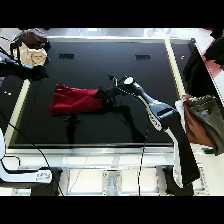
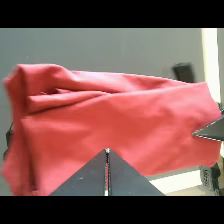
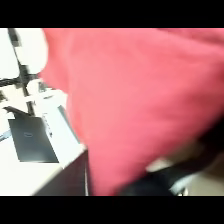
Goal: Fold the shirts.
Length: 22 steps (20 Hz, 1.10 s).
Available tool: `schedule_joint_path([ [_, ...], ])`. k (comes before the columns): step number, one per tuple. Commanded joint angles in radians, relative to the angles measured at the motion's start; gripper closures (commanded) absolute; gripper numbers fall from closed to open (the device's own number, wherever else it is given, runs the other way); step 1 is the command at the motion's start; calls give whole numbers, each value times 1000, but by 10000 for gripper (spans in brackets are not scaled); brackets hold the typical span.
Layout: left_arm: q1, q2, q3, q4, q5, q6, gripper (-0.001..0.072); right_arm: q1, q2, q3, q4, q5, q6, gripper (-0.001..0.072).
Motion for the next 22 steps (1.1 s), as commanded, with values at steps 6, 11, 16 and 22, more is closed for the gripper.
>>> schedule_joint_path([
  [6,1,0,0,0,-10,0,696,-151,133,60,-82,36,-15,695],
  [11,1,0,0,0,-10,0,696,-419,322,60,-393,141,81,696],
  [16,1,0,0,0,-10,0,696,-716,502,3,-587,293,93,696],
  [22,-1,0,0,0,-10,-31,696,-993,649,-10,-680,404,77,696],
])
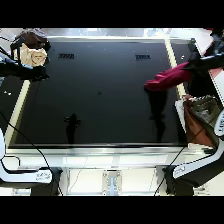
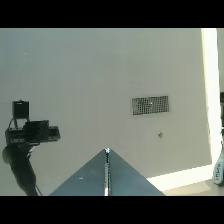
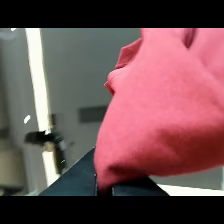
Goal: Fold the shirts.
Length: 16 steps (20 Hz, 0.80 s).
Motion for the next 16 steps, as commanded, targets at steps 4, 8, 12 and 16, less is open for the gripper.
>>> schedule_joint_path([
  [4,-2,0,0,0,0,-23,696,-296,193,-7,-170,185,-33,696],
  [8,-2,0,0,0,0,-23,696,-489,339,-82,-187,214,-71,696],
  [12,-2,0,0,-1,-1,-23,696,-579,468,-380,-251,207,-92,696],
  [16,-2,0,0,-19,-23,-22,696,-571,546,-760,-382,193,-118,617],
])
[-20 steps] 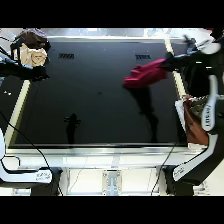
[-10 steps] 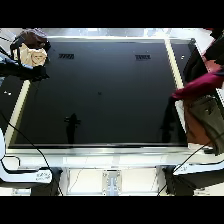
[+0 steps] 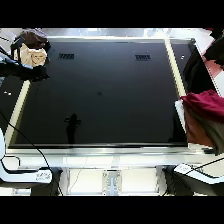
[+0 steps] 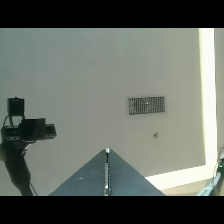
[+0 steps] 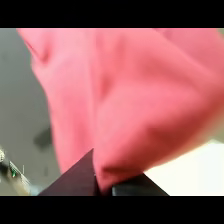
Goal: Fold the shirts.
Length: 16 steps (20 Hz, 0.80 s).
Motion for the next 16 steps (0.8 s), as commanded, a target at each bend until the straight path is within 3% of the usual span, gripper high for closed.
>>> schedule_joint_path([
  [1,0,0,0,-11,-19,0,696,-17,72,-278,-134,13,-19,409],
  [2,0,0,0,-11,-19,0,696,-17,78,-291,-179,43,-16,315],
  [4,0,0,0,-11,-19,0,696,-17,89,-224,-261,110,22,314],
  [6,0,0,0,-11,-19,0,696,-16,101,-97,-231,106,75,314],
  [7,0,0,0,-11,-19,0,696,-14,103,-17,-153,68,101,315],
  [9,0,0,0,-11,-19,0,696,-13,106,97,157,-50,96,320],
  [12,0,0,0,-11,-19,0,696,101,117,133,603,-208,-64,321],
  [14,0,0,0,-10,-22,-8,695,267,114,133,651,-256,-156,321],
  [16,0,0,0,-10,-23,-31,695,456,106,133,589,-305,-194,321],
])
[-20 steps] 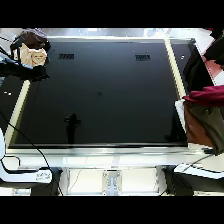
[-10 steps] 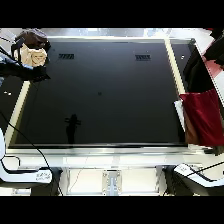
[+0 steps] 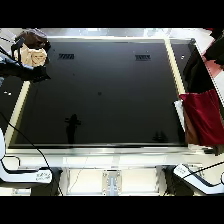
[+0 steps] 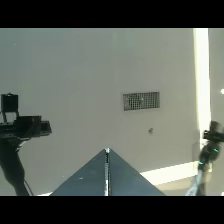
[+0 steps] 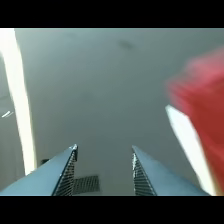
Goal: Fold the shirts.
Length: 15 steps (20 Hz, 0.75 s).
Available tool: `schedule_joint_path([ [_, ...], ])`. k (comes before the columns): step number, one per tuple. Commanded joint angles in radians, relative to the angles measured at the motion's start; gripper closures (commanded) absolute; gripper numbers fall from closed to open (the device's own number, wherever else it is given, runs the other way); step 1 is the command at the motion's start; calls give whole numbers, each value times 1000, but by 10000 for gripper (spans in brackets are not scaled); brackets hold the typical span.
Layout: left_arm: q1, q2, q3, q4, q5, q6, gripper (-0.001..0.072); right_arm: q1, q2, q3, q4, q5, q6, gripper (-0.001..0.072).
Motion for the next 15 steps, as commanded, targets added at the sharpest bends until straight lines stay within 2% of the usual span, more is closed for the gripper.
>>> schedule_joint_path([
  [1,0,0,0,0,-2,-21,695,291,-10,18,55,-134,-98,321],
  [4,0,0,0,-7,-1,-21,695,539,-31,18,-72,-209,-98,321],
  [7,0,0,0,-7,-2,-21,695,723,-59,16,-137,-254,-98,322],
  [15,0,0,0,-7,-1,-21,695,933,-113,16,-196,-257,-96,323],
])
